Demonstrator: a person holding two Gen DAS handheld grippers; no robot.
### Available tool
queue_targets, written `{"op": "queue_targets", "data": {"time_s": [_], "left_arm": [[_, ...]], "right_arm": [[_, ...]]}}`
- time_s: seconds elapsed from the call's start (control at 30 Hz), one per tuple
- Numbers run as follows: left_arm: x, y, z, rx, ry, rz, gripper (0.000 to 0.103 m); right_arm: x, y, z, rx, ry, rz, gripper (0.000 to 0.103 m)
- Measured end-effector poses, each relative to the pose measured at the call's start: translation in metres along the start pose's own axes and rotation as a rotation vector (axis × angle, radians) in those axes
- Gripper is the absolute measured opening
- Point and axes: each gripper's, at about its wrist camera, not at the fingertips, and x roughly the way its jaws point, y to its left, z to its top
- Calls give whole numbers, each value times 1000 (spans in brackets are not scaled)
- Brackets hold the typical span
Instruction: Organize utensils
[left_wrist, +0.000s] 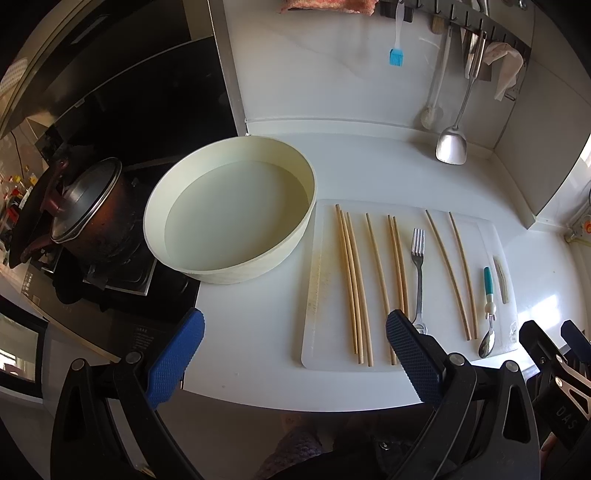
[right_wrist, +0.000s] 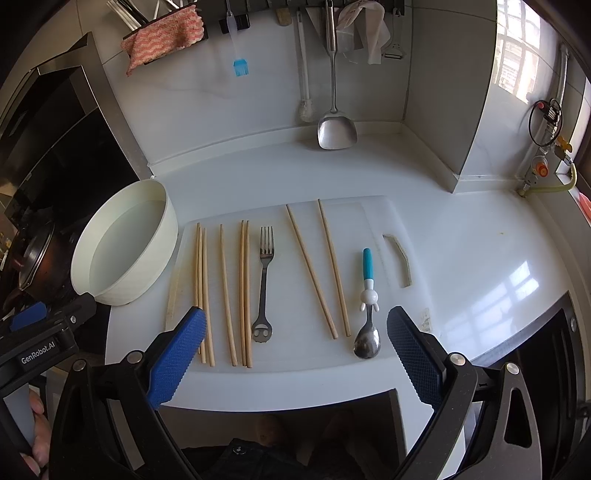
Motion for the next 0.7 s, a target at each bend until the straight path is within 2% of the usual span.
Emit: {"op": "queue_targets", "data": {"time_s": [0.7], "left_arm": [[-2, 5, -1, 2, -3, 2, 97]], "right_arm": [[-2, 3, -2, -4, -3, 0, 94]]}}
